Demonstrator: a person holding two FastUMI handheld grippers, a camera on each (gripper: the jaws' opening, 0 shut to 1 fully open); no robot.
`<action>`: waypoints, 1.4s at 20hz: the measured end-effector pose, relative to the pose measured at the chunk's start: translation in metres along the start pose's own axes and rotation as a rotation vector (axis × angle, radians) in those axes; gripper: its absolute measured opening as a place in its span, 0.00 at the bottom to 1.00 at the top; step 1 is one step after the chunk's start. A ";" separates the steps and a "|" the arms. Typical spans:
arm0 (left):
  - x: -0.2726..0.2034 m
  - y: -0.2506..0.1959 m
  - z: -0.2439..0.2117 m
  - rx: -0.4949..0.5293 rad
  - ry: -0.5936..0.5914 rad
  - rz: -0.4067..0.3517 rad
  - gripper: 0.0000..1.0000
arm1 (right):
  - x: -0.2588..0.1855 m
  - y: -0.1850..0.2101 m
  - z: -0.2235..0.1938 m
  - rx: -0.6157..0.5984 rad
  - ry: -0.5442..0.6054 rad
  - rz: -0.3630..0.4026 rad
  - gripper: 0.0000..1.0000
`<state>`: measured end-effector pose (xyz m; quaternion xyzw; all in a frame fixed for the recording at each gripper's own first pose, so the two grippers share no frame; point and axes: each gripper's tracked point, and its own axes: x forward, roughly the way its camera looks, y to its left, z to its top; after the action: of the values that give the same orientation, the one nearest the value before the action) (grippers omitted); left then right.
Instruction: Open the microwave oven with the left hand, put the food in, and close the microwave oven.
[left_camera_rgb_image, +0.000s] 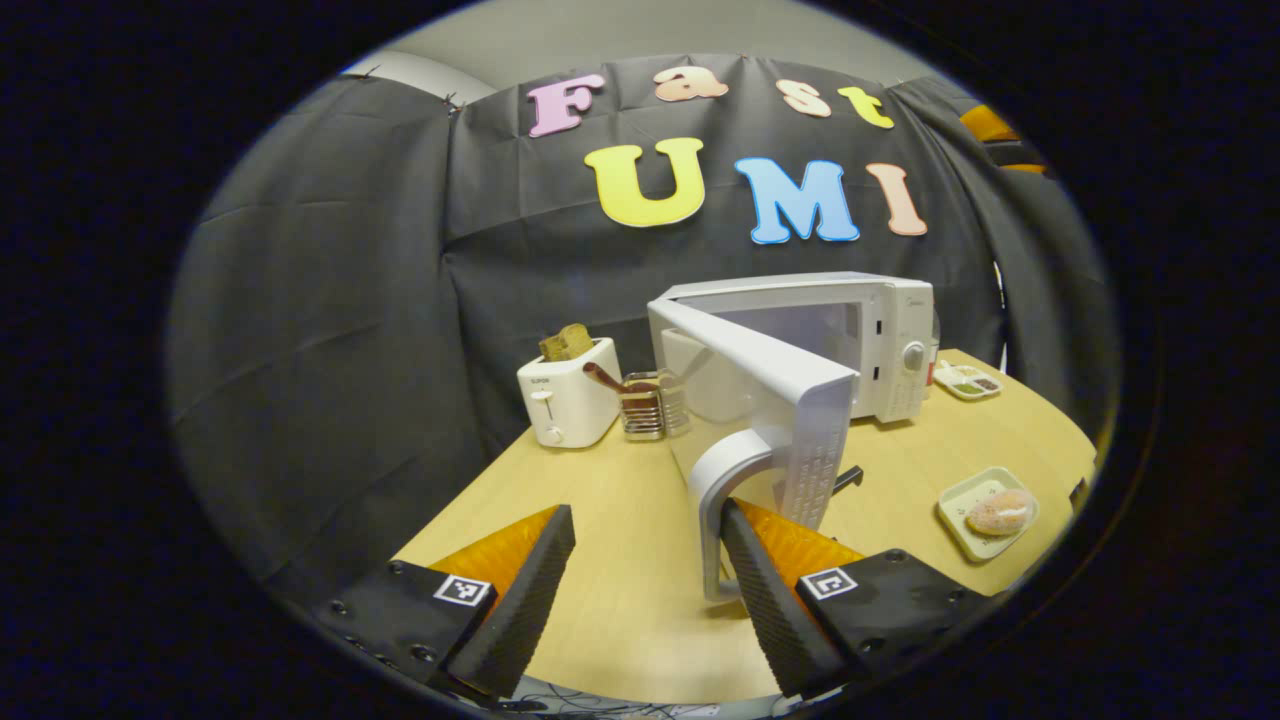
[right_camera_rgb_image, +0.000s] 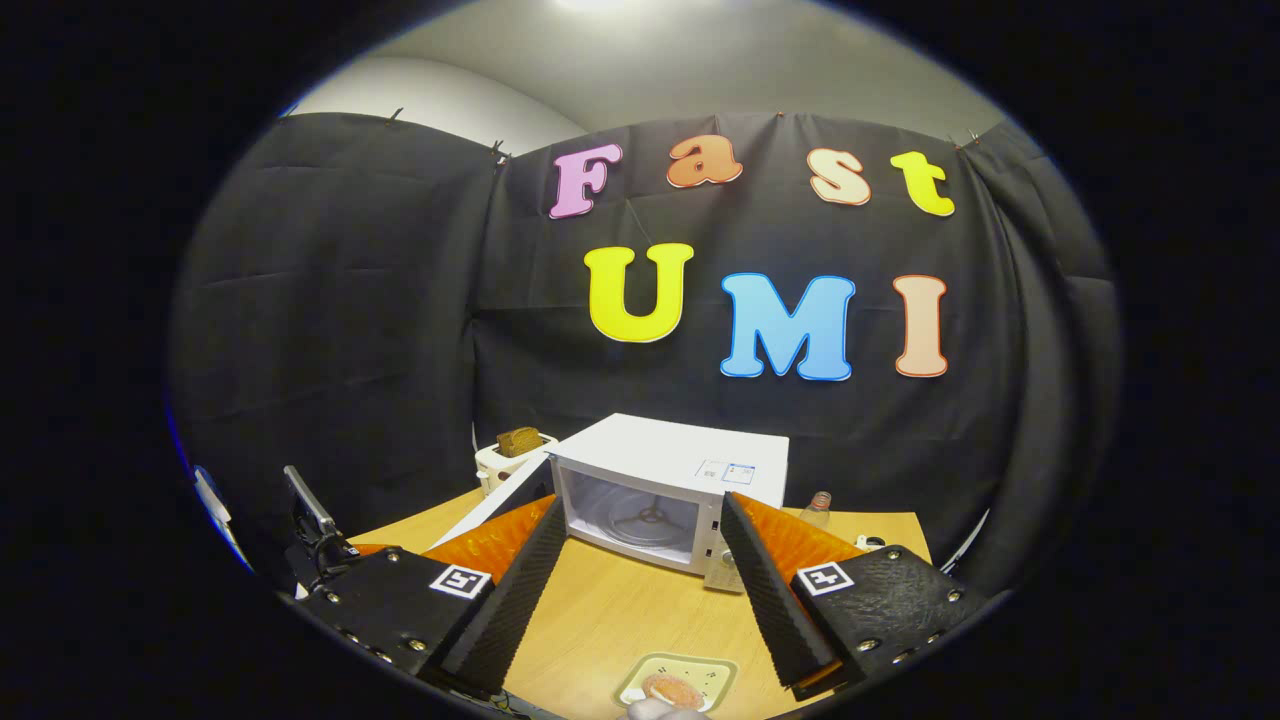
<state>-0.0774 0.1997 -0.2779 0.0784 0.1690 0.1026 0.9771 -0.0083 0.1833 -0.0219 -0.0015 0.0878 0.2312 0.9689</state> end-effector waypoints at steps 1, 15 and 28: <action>0.001 0.009 -0.001 -0.007 0.005 0.009 1.00 | 0.003 0.002 0.000 -0.002 0.001 0.008 0.96; -0.001 0.103 -0.007 -0.040 0.025 0.199 0.94 | 0.008 0.005 -0.006 -0.016 0.015 0.017 0.96; -0.064 0.038 0.068 0.027 -0.046 0.172 1.00 | -0.030 -0.050 -0.160 -0.119 0.224 0.069 0.96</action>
<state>-0.1192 0.2138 -0.1874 0.1084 0.1403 0.1821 0.9672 -0.0392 0.1184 -0.1767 -0.0816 0.1818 0.2674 0.9428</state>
